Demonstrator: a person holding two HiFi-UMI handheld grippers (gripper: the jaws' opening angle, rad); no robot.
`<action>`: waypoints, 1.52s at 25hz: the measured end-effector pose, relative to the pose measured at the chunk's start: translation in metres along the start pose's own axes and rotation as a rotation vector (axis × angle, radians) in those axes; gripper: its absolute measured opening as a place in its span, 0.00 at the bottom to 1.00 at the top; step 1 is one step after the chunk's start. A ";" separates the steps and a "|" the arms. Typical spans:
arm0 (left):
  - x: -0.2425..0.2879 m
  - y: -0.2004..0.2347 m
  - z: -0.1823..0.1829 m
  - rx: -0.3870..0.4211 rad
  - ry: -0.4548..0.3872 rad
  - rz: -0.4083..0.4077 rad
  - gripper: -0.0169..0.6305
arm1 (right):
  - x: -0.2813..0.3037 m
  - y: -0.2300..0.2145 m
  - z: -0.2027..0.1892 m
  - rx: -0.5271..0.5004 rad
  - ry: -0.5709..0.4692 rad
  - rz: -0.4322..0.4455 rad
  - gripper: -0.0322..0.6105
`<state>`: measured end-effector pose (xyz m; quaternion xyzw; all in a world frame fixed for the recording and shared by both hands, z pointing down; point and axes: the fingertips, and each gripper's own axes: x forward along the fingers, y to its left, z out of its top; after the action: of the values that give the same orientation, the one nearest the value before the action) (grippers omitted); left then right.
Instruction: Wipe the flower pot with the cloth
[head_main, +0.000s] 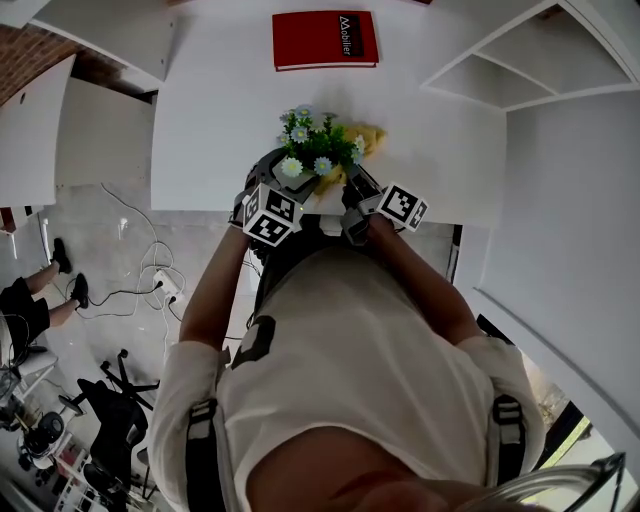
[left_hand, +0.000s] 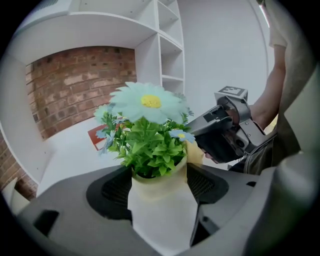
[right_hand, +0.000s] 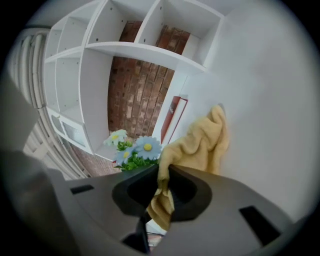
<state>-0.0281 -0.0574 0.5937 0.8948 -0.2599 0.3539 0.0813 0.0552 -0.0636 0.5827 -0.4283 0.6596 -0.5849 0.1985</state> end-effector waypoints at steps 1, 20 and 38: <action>-0.001 0.000 -0.001 -0.010 0.003 0.002 0.57 | 0.000 -0.002 -0.001 -0.014 0.001 -0.016 0.14; -0.013 0.003 -0.011 -0.074 0.044 -0.012 0.51 | 0.002 -0.062 -0.029 -0.159 0.342 -0.316 0.14; -0.017 -0.019 -0.016 -0.065 0.047 0.013 0.50 | -0.001 0.008 -0.016 0.059 0.110 0.021 0.14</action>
<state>-0.0384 -0.0292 0.5947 0.8815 -0.2749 0.3666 0.1140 0.0410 -0.0536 0.5783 -0.3825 0.6565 -0.6246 0.1806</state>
